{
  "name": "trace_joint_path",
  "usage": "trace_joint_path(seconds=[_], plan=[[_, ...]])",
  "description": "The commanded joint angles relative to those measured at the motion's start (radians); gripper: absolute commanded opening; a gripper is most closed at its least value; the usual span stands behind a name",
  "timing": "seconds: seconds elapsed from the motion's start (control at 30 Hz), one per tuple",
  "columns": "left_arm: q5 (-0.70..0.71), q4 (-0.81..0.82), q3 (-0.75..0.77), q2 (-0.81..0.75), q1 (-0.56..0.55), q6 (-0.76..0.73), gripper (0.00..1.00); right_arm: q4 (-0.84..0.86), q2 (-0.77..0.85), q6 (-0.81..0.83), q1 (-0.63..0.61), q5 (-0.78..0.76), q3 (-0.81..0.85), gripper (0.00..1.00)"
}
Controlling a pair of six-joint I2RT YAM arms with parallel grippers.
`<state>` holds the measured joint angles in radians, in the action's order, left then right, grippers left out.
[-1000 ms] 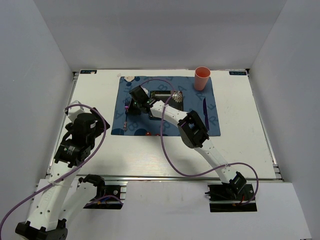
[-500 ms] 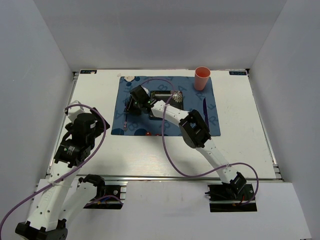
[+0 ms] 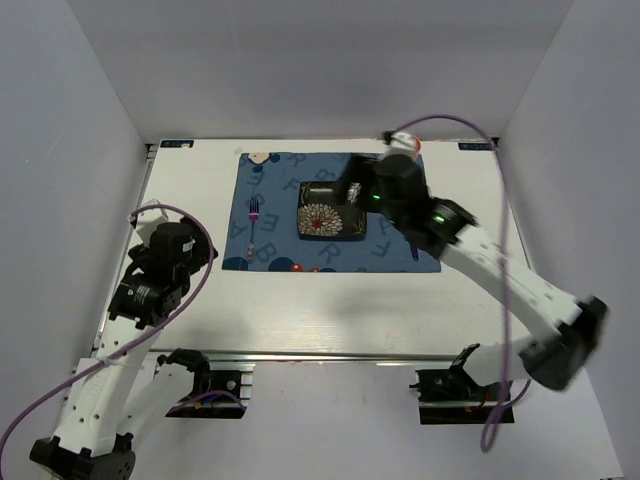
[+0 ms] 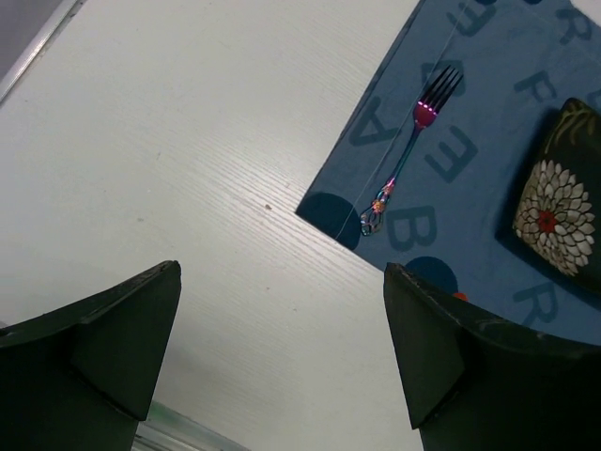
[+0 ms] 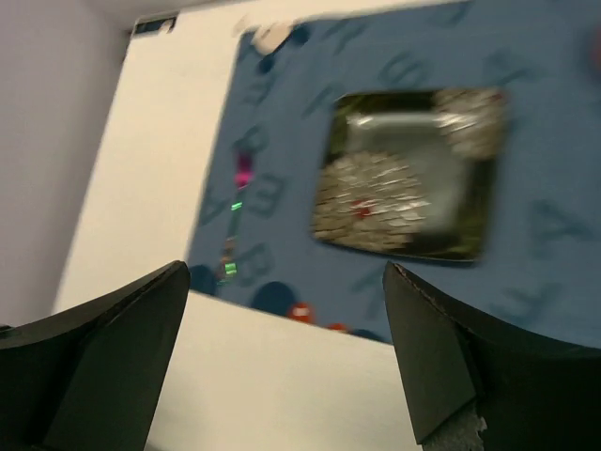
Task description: Set the dinner table for one person
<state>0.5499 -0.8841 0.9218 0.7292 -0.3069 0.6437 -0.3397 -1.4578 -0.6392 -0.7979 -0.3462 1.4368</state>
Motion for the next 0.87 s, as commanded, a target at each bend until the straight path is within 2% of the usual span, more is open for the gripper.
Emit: trace_joint_path(seconds=[0.0,0.07,0.2,0.43,0.53,0.7,0.83], plan=[[0.007,-0.075,0.096,0.032,0.006,-0.035,0.98,-0.200,0.236,0.214,0.006,-0.226,-0.151,0.89],[-0.010,-0.117,0.139,0.048,0.006,-0.061,0.98,-0.293,0.331,0.223,0.000,-0.266,-0.179,0.89],[-0.073,-0.237,0.271,0.120,0.006,-0.079,0.98,-0.600,0.554,0.185,-0.001,-0.353,-0.190,0.89],[-0.091,-0.343,0.331,0.096,0.006,-0.098,0.98,-0.862,0.718,0.124,0.002,-0.379,-0.167,0.89],[-0.090,-0.389,0.368,0.081,0.006,-0.099,0.98,-0.930,0.763,0.099,0.002,-0.407,-0.164,0.89],[-0.130,-0.421,0.416,0.073,0.006,-0.108,0.98,-0.935,0.856,0.111,0.000,-0.386,-0.145,0.89],[-0.130,-0.431,0.433,0.076,0.006,-0.116,0.98,-0.944,0.863,0.102,-0.003,-0.390,-0.144,0.89]])
